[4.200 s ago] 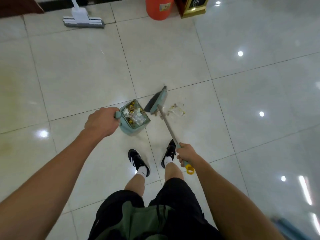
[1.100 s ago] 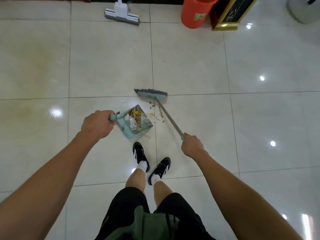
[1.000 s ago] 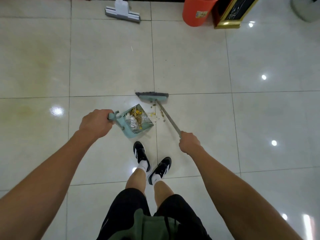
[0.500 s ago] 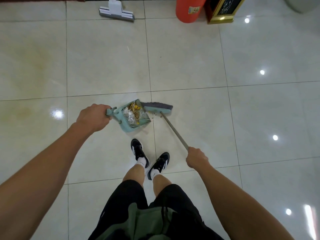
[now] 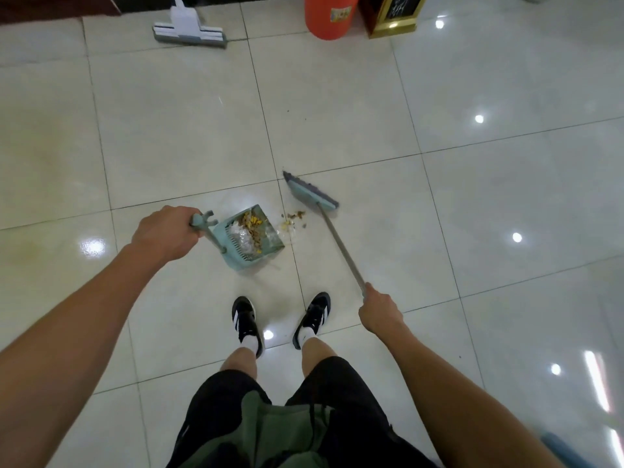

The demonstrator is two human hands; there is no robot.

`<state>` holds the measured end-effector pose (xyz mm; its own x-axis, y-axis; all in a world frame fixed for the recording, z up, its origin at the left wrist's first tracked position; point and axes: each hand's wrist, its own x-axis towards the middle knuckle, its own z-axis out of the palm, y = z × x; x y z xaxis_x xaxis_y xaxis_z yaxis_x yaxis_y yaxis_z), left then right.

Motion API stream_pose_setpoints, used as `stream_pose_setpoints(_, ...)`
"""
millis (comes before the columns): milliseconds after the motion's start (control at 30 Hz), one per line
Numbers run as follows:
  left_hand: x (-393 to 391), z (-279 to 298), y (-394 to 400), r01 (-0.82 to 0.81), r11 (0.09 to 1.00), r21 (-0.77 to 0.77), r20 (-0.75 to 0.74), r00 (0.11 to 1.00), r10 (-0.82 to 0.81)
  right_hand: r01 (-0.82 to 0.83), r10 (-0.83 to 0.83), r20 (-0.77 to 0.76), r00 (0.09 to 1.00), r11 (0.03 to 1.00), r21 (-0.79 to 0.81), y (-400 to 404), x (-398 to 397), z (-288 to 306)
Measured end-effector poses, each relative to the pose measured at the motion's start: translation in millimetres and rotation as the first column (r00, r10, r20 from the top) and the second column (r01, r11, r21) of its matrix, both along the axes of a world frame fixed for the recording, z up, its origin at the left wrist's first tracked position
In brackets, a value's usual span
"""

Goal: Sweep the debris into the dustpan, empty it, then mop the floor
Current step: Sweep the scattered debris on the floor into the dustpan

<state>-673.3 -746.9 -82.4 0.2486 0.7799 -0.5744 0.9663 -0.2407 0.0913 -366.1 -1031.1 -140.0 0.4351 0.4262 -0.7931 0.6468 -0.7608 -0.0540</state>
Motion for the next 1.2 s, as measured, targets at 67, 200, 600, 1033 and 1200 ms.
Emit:
stream_pose_setpoints(67, -7.7, -3.5, 5.5, 0.012, 1.0, 0.002, -0.008, 1.0, -0.012, 0.029, -0.029, -0.003, 1.0, 1.0, -0.003, 17.3, -3.4, -3.6)
stream_pose_setpoints(200, -22.6, -10.0, 13.7, 0.004, 1.0, -0.005, -0.01, 1.0, -0.004, 0.048, -0.05, -0.038, 0.998, 0.998, -0.043, 36.4, -18.7, -9.4)
stream_pose_setpoints(600, -18.4, -16.0, -9.3, 0.04, 0.999, 0.0, 0.009, 0.999, -0.04, 0.263, -0.308, -0.388, 0.869, 0.951, -0.165, 37.1, -105.5, -13.2)
stream_pose_setpoints(1033, -52.8, -7.3, -29.1, -0.054, 0.998, 0.028, 0.069, 0.996, 0.052, 0.341, -0.338, -0.392, 0.855, 0.938, -0.063, 21.0, -112.3, 30.9)
stream_pose_setpoints(1200, -76.5, -8.9, -41.2, -0.09, 0.996, 0.024, 0.063, 0.994, 0.088, 0.276, -0.249, -0.341, 0.906, 0.961, 0.03, 11.2, -112.0, 43.6)
